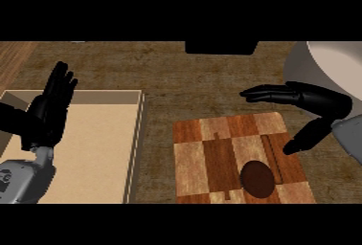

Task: Pick the cupcake from the cutting board and place it in the pot

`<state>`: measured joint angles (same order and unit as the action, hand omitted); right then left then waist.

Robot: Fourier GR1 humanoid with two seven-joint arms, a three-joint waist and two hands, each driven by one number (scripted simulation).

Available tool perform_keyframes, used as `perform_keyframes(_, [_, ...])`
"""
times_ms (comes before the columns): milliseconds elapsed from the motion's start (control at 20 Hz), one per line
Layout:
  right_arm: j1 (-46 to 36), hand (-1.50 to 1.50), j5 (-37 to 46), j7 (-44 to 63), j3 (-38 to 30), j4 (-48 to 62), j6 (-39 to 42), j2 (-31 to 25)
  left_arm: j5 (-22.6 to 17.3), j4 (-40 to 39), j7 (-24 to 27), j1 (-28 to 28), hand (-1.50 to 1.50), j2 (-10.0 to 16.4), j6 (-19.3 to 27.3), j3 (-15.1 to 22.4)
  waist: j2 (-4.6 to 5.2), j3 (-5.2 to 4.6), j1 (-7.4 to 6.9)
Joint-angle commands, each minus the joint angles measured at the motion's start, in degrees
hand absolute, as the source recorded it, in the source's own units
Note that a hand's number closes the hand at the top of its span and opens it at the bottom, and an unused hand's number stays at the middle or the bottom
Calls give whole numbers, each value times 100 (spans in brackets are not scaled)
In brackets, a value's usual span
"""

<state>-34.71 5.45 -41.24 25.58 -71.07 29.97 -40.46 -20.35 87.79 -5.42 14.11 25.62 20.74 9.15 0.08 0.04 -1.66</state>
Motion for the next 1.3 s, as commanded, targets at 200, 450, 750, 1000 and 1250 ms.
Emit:
perform_keyframes(200, [-370, -150, 1179, -95, 1127, -1036, 617, -656, 44, 142, -210, -71, 0, 100, 35, -149, -28, -6, 119])
perform_keyframes(450, [47, -150, 1534, 431, 1494, -1658, 525, -678, 22, 142, -261, -175, 0, 84, -93, -302, -23, -7, 177])
perform_keyframes(750, [669, -150, 2030, 311, 1551, -1768, 224, -498, 165, 408, -258, -348, 0, -29, -219, -412, -10, -4, 150])
perform_keyframes(1000, [839, -150, 2569, 645, 1515, -1662, 184, -21, 332, 499, -357, -397, 0, -232, -311, -419, -9, -4, 140])
perform_keyframes(1250, [1195, -150, 3304, 537, 1379, -1392, -269, 69, 601, 269, -278, -269, 0, -434, -293, -530, -5, -3, 161])
